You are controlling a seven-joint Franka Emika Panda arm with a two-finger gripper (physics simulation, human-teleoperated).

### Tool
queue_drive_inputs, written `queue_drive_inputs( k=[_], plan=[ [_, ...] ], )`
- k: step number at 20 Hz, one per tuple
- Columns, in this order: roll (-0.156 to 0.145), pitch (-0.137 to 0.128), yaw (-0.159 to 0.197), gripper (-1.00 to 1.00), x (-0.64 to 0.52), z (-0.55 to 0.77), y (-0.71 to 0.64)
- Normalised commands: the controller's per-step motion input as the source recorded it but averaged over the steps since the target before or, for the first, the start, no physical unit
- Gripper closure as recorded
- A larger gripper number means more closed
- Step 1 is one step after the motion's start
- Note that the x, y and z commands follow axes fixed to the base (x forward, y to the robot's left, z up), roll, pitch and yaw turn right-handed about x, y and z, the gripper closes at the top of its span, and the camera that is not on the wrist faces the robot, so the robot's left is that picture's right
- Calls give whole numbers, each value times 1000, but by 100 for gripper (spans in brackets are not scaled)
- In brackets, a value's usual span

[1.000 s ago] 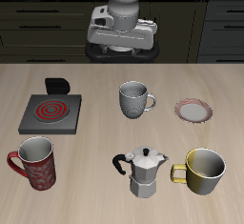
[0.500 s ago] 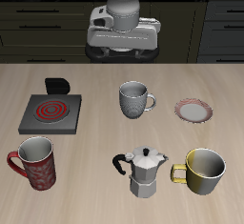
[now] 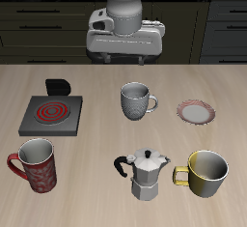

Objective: Place the moka pot on the stove

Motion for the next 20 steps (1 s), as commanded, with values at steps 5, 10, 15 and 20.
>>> queue_drive_inputs(
  k=[5,10,15,20],
  plan=[
    [-17,14,-19,-100,409,-52,87],
    [-7,-9,13,-100,348,-21,139],
    [8,3,33,-100,299,-108,175],
    [-19,8,3,-100,272,-22,43]
  ],
)
